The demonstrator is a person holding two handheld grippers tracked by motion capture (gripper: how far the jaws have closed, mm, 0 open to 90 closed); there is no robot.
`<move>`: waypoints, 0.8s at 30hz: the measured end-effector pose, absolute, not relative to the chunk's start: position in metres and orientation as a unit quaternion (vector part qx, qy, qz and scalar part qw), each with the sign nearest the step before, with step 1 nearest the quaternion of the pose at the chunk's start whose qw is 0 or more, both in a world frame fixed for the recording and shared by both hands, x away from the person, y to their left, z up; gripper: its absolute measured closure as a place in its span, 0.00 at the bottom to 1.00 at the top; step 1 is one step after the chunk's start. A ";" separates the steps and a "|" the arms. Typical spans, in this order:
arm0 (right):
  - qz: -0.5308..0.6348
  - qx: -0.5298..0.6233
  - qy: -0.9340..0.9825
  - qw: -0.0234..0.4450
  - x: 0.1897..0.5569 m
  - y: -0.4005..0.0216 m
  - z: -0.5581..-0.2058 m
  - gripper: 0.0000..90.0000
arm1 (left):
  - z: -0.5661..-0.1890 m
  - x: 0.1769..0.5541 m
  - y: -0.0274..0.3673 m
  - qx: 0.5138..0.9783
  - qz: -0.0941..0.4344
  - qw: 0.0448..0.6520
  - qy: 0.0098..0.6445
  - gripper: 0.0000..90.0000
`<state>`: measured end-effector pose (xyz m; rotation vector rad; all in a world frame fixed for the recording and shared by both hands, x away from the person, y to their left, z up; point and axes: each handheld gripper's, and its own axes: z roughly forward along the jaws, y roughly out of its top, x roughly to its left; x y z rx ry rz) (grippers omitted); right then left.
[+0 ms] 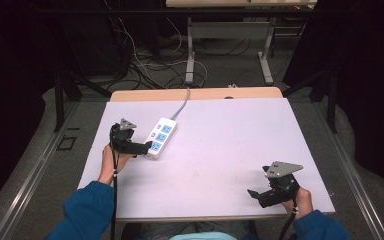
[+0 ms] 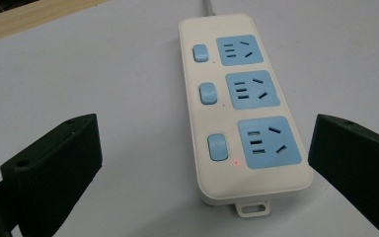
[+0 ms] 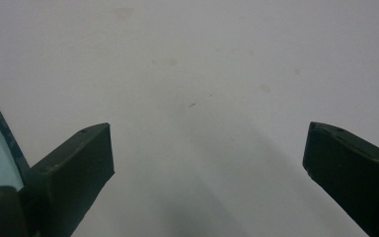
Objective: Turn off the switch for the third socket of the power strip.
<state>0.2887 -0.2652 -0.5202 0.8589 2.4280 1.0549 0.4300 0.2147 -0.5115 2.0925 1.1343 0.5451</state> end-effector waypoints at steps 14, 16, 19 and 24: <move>0.373 0.305 0.857 0.180 0.289 -0.265 -0.521 0.05 | -0.509 0.431 0.216 0.798 0.211 0.356 0.438 0.36; 0.373 0.304 0.858 0.179 0.289 -0.265 -0.520 0.05 | -0.510 0.432 0.215 0.798 0.206 0.360 0.436 0.45; 0.374 0.304 0.857 0.182 0.289 -0.265 -0.520 0.05 | -0.511 0.432 0.215 0.802 0.202 0.362 0.430 0.59; 0.373 0.299 0.860 0.181 0.290 -0.266 -0.520 0.05 | -0.513 0.433 0.214 0.802 0.195 0.371 0.426 0.78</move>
